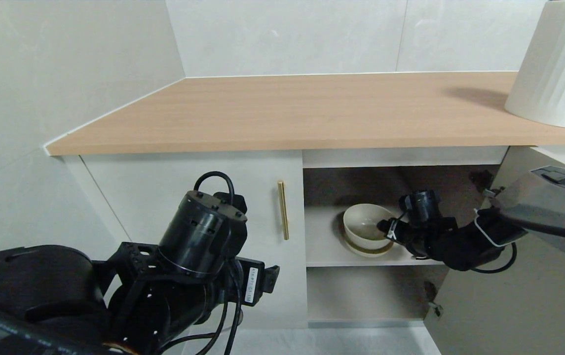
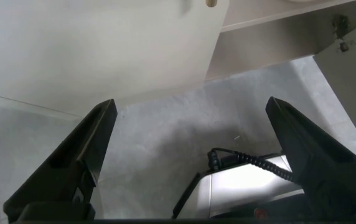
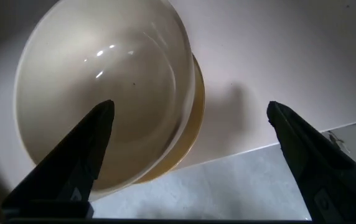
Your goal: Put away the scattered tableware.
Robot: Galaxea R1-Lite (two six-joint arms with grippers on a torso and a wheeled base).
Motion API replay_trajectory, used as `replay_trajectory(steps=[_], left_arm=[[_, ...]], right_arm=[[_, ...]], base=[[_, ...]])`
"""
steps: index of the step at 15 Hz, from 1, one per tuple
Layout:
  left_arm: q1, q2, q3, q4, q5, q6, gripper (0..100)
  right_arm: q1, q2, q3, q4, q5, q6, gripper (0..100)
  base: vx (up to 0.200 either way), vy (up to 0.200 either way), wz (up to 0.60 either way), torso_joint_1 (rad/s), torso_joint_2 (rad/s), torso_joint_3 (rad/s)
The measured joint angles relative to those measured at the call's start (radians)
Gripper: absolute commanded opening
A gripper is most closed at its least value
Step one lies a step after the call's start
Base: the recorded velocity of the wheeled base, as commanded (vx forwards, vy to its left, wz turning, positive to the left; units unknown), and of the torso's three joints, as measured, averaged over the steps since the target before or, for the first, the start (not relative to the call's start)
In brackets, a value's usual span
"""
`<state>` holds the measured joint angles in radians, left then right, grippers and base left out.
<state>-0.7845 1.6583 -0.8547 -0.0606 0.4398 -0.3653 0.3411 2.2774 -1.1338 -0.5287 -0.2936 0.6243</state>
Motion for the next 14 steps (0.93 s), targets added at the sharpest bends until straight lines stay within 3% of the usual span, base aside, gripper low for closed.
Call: replay_trajectory(steps=[3, 6, 8, 11, 14], left_arm=[[0.031, -0.007, -0.008, -0.027, 0.000, -0.033, 100], [0.152, -0.053, -0.019, -0.059, 0.002, -0.076, 100], [0.199, -0.135, 0.013, -0.061, 0.000, -0.056, 100], [0.229, -0.295, 0.101, -0.060, -0.053, 0.015, 100], [0.244, -0.376, 0.157, -0.057, -0.076, 0.030, 100]], right_arm=[[0.014, -0.053, 0.038, 0.011, 0.010, 0.000, 100], [0.056, -0.223, 0.088, 0.141, 0.036, -0.004, 100], [0.090, -0.402, 0.111, 0.303, 0.078, -0.011, 100], [0.134, -0.657, 0.143, 0.563, 0.150, -0.041, 100], [0.179, -0.801, 0.242, 0.651, 0.187, -0.078, 100]], base=[[0.000, 0.000, 0.00, 0.000, 0.00, 0.000], [0.000, 0.000, 0.00, 0.000, 0.00, 0.000], [0.000, 0.000, 0.00, 0.000, 0.00, 0.000], [0.000, 0.000, 0.00, 0.000, 0.00, 0.000], [0.000, 0.000, 0.00, 0.000, 0.00, 0.000]])
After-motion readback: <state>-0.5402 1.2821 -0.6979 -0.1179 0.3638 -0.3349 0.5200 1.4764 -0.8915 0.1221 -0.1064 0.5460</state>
